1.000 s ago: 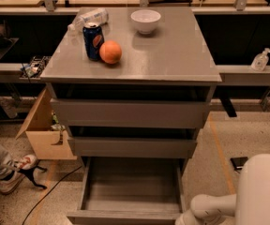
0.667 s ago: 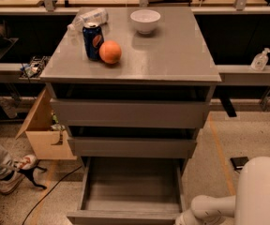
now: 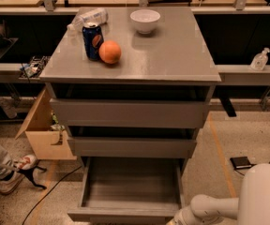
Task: Close bottom drawer
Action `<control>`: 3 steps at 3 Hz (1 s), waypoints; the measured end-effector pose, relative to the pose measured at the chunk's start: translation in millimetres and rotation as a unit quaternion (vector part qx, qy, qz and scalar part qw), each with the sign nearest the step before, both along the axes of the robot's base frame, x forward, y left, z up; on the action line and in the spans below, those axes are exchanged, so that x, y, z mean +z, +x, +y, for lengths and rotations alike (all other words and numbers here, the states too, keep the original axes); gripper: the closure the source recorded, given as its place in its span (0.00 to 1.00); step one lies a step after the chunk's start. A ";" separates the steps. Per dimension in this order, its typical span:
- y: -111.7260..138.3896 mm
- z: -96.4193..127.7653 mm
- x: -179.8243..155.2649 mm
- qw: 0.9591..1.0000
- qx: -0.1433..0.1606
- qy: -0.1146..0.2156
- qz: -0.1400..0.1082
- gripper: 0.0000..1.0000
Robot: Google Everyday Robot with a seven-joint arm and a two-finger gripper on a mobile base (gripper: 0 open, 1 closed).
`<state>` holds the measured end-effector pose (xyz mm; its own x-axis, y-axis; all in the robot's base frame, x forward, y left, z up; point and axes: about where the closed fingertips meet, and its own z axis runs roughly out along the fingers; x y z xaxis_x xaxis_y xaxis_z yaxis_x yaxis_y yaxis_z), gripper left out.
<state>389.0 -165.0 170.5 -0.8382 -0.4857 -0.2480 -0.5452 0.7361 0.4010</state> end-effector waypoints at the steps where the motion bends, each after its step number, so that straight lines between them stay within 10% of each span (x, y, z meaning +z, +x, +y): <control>1: 13.2 5.3 -4.4 1.000 0.002 0.010 -0.018 1.00; 3: 18.3 11.8 -10.2 1.000 0.012 0.010 -0.021 1.00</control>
Offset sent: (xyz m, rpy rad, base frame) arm 0.0108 0.0045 -0.0039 0.0181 -0.0309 0.0026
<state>407.2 -153.2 160.3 -0.8150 -0.5005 -0.2920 -0.5793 0.7147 0.3919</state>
